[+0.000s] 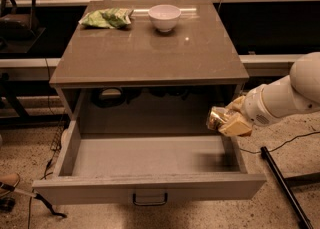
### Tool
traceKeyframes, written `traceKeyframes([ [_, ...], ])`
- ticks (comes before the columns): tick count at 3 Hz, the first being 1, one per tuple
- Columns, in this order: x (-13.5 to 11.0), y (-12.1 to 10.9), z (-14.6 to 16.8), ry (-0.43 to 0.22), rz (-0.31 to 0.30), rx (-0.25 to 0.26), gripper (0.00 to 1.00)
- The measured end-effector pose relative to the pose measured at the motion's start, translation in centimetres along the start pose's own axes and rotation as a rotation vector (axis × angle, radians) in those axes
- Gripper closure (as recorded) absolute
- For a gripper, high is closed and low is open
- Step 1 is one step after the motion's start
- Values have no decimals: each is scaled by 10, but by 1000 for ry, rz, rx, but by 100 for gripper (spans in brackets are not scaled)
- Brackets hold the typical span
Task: Pick orange can from top drawer and place on counter
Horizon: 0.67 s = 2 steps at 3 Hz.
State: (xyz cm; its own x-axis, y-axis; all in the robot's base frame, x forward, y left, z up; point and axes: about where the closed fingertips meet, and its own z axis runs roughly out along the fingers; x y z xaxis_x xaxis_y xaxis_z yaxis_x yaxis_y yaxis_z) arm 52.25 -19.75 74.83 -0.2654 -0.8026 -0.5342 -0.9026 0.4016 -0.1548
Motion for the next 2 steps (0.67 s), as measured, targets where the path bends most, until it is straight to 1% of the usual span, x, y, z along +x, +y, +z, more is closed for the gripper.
traceKeyframes([
  [1,0,0,0,0,0,0,100],
  [2,-26,-15,-15,-58,-28,24,100],
])
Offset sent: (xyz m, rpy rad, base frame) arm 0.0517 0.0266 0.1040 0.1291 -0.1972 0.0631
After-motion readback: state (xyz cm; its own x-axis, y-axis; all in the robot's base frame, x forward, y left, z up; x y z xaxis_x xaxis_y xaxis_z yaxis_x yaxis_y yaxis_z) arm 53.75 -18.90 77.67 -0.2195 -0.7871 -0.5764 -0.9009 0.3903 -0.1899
